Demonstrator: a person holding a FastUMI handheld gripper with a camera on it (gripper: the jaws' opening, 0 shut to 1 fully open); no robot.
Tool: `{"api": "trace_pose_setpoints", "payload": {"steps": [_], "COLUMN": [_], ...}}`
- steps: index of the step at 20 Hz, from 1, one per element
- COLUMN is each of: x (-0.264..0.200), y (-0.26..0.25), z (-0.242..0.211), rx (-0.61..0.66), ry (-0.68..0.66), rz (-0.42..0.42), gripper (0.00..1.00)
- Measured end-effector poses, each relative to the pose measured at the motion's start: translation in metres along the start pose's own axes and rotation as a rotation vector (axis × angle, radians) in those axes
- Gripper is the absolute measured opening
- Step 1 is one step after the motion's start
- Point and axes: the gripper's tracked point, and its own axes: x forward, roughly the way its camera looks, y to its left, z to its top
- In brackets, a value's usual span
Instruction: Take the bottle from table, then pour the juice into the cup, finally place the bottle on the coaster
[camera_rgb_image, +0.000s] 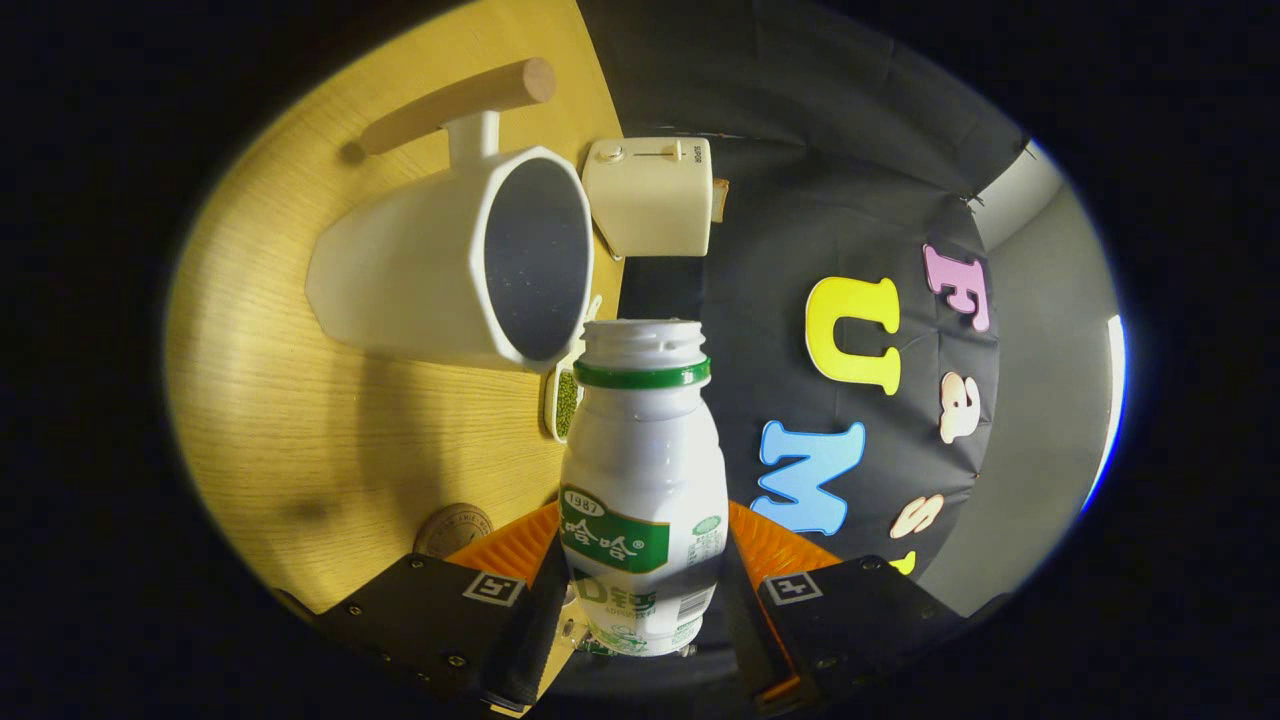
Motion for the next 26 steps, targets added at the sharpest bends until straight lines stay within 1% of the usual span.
{"api": "trace_pose_setpoints", "payload": {"steps": [7, 26], "x": [0.003, 0.004], "y": [-0.003, -0.013], "z": [0.000, 0.002], "rx": [-0.060, -0.139], "ry": [0.007, 0.001], "rz": [0.002, -0.025], "gripper": [0.72, 0.72]}}
